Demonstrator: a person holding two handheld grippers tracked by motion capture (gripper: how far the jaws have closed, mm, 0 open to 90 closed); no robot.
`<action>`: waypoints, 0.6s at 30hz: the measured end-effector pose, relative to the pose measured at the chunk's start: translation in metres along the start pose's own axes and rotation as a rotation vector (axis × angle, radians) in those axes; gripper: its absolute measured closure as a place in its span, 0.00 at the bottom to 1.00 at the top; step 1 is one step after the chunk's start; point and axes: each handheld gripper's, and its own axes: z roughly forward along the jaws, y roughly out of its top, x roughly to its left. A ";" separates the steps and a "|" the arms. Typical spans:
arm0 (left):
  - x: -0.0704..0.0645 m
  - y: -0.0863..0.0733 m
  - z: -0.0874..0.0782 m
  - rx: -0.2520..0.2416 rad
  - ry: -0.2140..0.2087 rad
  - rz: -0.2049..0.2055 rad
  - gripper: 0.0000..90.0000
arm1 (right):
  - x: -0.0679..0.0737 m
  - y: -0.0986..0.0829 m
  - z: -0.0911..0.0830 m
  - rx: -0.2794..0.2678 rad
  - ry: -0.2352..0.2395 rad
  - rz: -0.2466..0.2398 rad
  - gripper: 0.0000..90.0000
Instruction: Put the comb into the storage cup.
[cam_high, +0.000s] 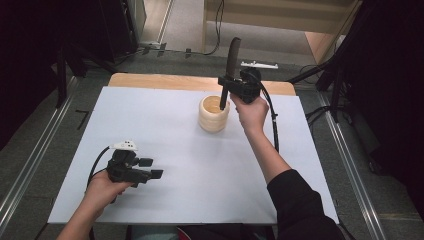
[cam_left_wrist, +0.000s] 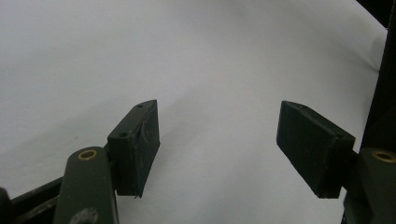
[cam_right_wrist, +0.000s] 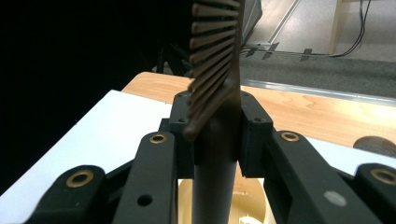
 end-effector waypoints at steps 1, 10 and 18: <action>0.000 0.000 0.000 -0.003 0.003 0.004 0.34 | 0.001 0.001 0.002 -0.004 -0.006 -0.005 0.78; -0.001 0.001 0.000 -0.009 0.003 0.006 0.34 | 0.002 0.002 0.019 -0.021 -0.034 -0.031 0.77; 0.001 0.001 0.001 -0.002 -0.001 0.007 0.34 | -0.001 -0.004 0.030 0.003 -0.039 -0.043 0.77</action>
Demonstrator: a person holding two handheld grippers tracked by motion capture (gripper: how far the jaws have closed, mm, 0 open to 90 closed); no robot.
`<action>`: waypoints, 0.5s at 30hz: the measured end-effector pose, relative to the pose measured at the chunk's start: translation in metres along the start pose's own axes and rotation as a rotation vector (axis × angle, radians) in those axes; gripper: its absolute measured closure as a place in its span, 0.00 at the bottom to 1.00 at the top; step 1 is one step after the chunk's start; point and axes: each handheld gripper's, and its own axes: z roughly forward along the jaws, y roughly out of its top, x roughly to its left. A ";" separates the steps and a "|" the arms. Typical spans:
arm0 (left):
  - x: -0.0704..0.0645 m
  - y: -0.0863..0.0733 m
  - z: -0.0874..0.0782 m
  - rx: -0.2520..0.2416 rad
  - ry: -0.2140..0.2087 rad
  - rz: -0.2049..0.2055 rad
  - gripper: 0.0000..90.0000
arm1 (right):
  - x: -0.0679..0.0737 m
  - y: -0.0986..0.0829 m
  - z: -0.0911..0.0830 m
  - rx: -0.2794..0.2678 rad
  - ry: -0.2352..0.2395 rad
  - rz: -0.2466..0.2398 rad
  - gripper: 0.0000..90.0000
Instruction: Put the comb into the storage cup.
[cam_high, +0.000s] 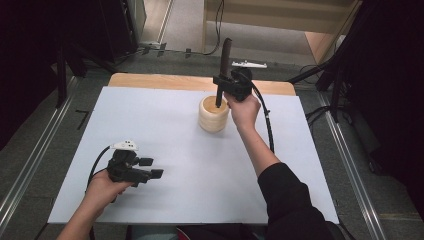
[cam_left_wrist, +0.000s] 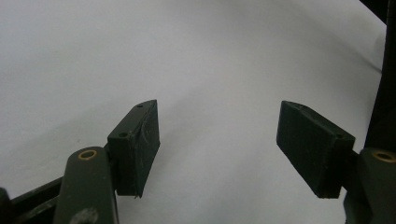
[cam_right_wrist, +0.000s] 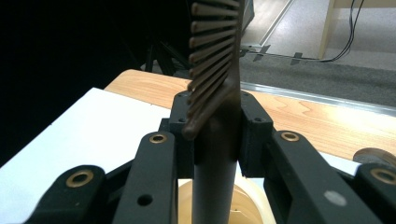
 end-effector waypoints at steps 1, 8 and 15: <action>0.000 0.000 0.000 0.002 0.001 0.000 0.34 | 0.000 0.000 0.001 0.000 0.001 -0.002 0.77; 0.000 0.000 -0.001 -0.002 0.001 -0.004 0.34 | 0.002 -0.005 0.006 0.002 -0.003 -0.034 0.77; 0.000 0.001 0.000 0.000 0.004 -0.002 0.34 | 0.001 -0.015 0.013 0.014 -0.001 -0.048 0.77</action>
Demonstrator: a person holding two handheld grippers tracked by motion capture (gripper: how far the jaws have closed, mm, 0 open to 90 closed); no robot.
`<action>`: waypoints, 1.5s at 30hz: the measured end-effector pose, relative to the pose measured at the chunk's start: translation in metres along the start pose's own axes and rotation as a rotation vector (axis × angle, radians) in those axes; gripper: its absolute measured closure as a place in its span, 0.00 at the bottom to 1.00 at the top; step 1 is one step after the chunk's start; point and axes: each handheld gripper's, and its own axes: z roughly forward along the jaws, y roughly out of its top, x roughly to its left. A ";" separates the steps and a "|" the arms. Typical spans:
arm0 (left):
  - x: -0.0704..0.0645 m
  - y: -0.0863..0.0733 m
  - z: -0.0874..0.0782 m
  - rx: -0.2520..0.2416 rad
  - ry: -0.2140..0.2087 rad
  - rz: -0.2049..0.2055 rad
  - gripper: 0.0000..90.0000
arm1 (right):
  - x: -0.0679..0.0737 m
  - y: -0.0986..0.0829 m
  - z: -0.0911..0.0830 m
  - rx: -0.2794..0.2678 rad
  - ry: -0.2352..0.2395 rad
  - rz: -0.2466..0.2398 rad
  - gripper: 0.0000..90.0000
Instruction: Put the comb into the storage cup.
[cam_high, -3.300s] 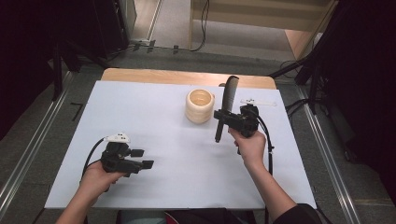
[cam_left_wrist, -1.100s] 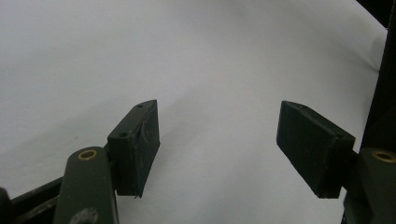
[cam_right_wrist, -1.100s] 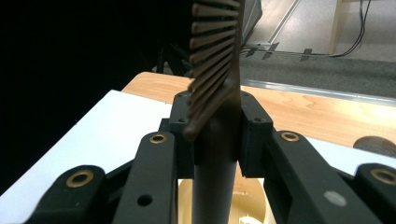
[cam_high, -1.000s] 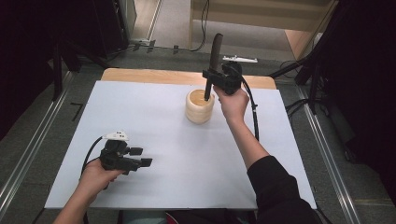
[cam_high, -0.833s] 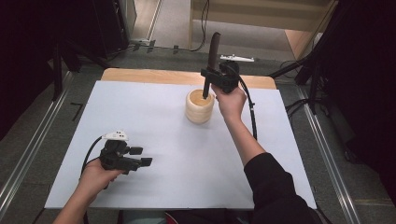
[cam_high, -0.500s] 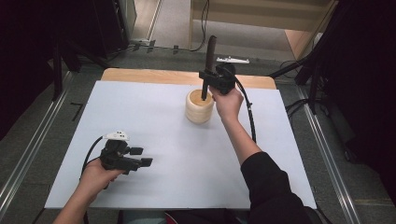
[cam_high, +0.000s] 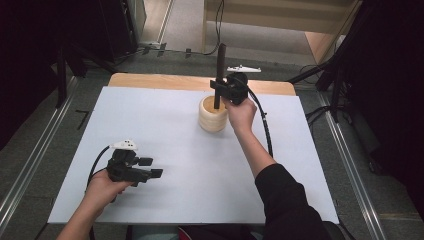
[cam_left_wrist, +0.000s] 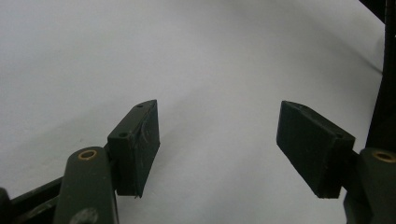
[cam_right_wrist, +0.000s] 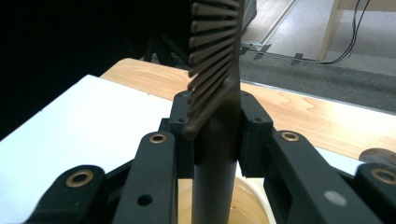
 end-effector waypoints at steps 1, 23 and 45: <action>0.000 0.000 0.000 -0.002 -0.001 0.000 0.34 | 0.000 -0.002 0.001 0.005 0.000 0.003 0.77; 0.000 0.003 0.005 0.009 -0.013 0.014 0.34 | -0.004 -0.027 0.013 0.054 -0.017 -0.036 0.77; -0.001 0.003 0.006 0.012 -0.017 0.020 0.34 | -0.003 -0.029 0.006 0.056 -0.027 -0.121 0.56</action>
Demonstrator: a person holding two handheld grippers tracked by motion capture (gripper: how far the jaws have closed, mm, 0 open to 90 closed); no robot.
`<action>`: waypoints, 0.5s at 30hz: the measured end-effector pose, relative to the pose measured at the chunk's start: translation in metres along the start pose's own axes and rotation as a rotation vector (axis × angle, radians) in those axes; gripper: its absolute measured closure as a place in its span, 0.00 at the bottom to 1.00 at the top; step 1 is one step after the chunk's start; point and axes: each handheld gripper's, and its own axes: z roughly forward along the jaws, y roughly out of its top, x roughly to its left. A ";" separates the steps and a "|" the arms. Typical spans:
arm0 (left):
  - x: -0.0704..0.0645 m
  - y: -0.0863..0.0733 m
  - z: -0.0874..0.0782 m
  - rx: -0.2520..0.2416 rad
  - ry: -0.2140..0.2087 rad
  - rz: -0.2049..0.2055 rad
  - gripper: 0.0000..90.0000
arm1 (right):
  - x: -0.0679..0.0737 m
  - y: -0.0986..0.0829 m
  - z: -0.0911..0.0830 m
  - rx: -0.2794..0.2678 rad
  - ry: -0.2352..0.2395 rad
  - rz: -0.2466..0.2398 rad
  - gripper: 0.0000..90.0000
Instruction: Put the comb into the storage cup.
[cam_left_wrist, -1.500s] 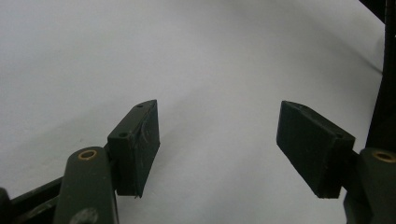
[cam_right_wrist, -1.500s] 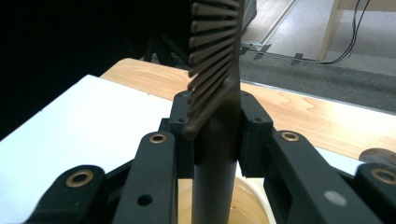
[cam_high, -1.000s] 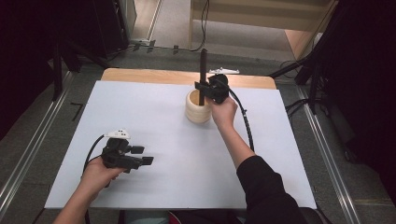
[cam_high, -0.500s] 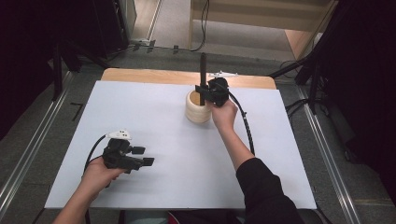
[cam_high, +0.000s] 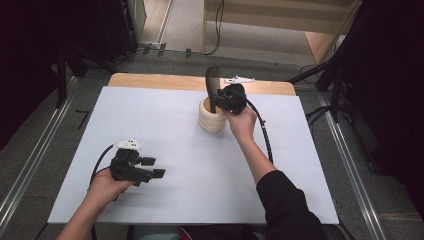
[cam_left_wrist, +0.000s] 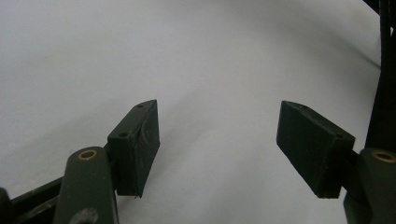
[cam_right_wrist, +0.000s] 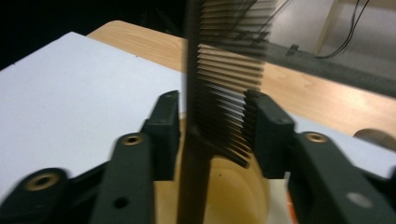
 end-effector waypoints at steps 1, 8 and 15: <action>0.000 0.000 0.000 -0.001 -0.001 0.000 0.34 | 0.000 0.000 -0.002 0.003 0.003 -0.006 0.55; 0.000 0.000 0.000 -0.001 -0.001 -0.001 0.34 | -0.004 -0.003 -0.009 0.024 0.023 0.002 0.36; -0.001 0.000 0.000 0.002 0.003 0.004 0.34 | -0.009 -0.007 -0.023 0.040 0.058 0.009 0.33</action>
